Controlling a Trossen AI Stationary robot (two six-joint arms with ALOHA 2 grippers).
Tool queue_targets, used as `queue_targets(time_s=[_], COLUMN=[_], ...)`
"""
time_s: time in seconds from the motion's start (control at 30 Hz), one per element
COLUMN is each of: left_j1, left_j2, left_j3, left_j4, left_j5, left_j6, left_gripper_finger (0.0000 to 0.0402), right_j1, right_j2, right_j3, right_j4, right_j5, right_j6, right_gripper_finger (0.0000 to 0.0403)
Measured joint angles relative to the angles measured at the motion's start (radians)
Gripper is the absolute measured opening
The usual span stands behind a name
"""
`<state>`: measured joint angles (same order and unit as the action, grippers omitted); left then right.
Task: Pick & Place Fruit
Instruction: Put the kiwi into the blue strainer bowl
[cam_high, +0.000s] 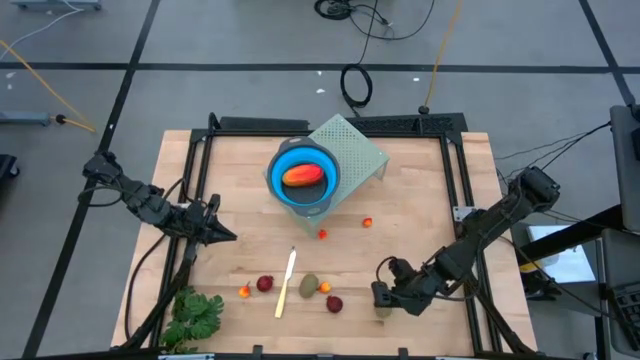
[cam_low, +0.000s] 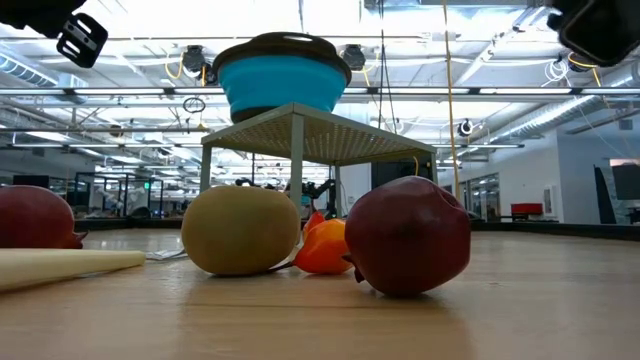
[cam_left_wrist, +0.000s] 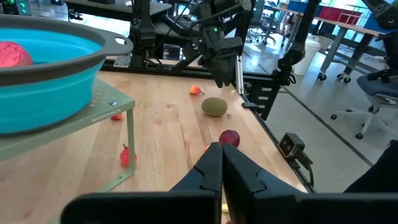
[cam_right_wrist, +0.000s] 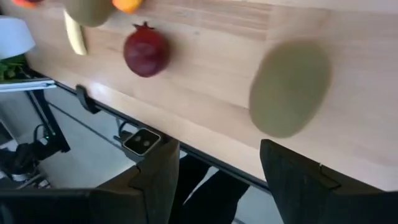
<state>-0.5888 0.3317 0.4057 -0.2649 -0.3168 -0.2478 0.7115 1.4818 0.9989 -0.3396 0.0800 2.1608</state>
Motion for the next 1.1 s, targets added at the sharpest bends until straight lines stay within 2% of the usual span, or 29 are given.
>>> queue_targets(time_s=[0.27, 0.6, 0.73, 0.9, 1.1], left_j1=[0.000, 0.000, 0.000, 0.000, 0.000], left_j2=[0.000, 0.000, 0.000, 0.000, 0.000], left_j3=[0.000, 0.000, 0.000, 0.000, 0.000], left_j4=[0.000, 0.000, 0.000, 0.000, 0.000], left_j5=[0.000, 0.000, 0.000, 0.000, 0.000], left_j6=[0.001, 0.001, 0.001, 0.002, 0.002], left_gripper_finger=[0.0020, 0.0002, 0.0013, 0.0019, 0.0003], right_j1=[0.042, 0.044, 0.047, 0.058, 0.057], right_j2=[0.000, 0.059, 0.105, 0.135, 0.183], right_j3=[0.024, 0.068, 0.088, 0.123, 0.165], right_j4=[-0.050, -0.144, -0.167, -0.249, -0.300], right_j5=[0.131, 0.122, 0.046, 0.048, 0.053], right_j6=[0.043, 0.071, 0.073, 0.090, 0.082], right_gripper_finger=[0.0216, 0.0216, 0.0216, 0.0219, 0.0216])
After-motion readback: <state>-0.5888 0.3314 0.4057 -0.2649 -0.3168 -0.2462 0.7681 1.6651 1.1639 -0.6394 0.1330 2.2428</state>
